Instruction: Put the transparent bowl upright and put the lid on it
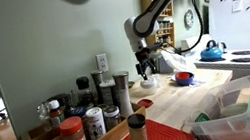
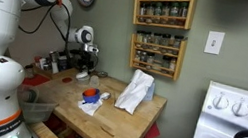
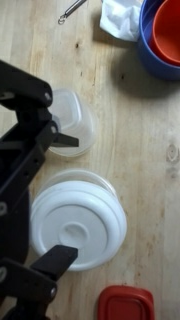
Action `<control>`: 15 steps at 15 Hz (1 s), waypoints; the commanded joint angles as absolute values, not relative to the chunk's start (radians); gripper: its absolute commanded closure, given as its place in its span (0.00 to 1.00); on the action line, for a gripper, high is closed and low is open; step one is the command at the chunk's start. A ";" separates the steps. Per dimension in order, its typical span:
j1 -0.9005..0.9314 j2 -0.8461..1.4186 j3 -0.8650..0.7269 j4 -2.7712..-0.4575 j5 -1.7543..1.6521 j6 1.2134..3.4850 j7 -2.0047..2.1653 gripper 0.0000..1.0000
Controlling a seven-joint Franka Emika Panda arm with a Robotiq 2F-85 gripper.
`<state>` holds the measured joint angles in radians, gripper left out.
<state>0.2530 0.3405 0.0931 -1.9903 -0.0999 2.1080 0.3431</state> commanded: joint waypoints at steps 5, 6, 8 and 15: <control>0.235 0.294 0.076 -2.042 -0.127 2.087 0.366 0.00; 0.234 0.294 0.074 -2.045 -0.129 2.082 0.367 0.00; 0.231 0.294 0.069 -2.054 -0.132 2.075 0.371 0.00; 0.223 0.278 0.055 -2.071 -0.143 2.061 0.407 0.00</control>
<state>0.2286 0.3069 0.0606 -2.0311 -0.1154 2.0772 0.3726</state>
